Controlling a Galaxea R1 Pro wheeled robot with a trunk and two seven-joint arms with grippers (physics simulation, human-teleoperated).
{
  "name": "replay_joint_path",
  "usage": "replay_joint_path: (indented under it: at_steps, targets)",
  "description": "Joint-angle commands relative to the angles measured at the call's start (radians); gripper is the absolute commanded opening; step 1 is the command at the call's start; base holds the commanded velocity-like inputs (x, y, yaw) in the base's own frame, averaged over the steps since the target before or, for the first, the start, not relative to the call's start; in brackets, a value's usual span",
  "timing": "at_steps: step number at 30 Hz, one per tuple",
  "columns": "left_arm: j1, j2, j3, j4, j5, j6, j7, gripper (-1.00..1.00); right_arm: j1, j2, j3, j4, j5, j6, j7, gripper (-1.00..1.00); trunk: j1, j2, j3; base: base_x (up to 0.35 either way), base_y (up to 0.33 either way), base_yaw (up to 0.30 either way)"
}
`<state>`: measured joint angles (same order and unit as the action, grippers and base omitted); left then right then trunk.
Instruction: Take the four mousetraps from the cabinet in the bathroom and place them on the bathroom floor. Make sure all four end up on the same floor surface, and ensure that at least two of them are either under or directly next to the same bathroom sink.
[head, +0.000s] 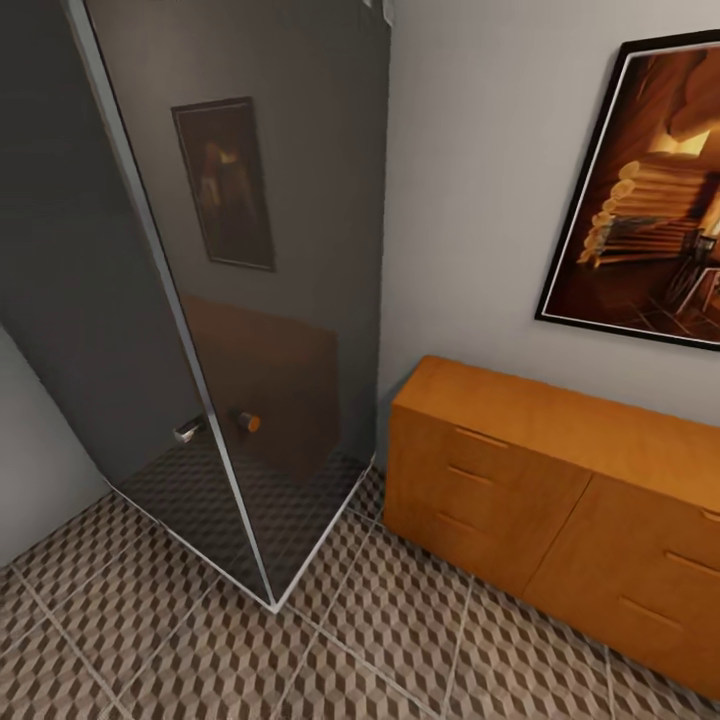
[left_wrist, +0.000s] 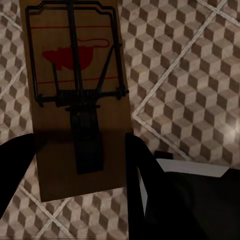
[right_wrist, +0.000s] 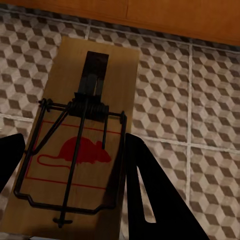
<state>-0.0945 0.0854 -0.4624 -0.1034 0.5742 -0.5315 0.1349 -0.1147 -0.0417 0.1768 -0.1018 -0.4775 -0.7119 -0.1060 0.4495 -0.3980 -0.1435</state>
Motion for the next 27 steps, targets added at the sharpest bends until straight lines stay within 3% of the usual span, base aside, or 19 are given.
replay_joint_path:
  at_steps: [1, 27]
  targets:
    - [-0.001, 0.0, -0.009, 0.0, -0.001, -0.001, 0.009, -1.0, 0.0, 0.0, 0.009, -0.001, -0.002, -0.001, -0.009, -1.0, 0.001, -0.002, -0.002, 0.0, 0.0, 0.233]
    - [-0.001, -0.015, -0.009, 0.012, -0.001, -0.002, 0.009, -1.0, 0.0, 0.0, 0.009, 0.0, -0.001, -0.001, -0.009, -1.0, 0.001, -0.002, -0.002, 0.0, 0.0, 0.232]
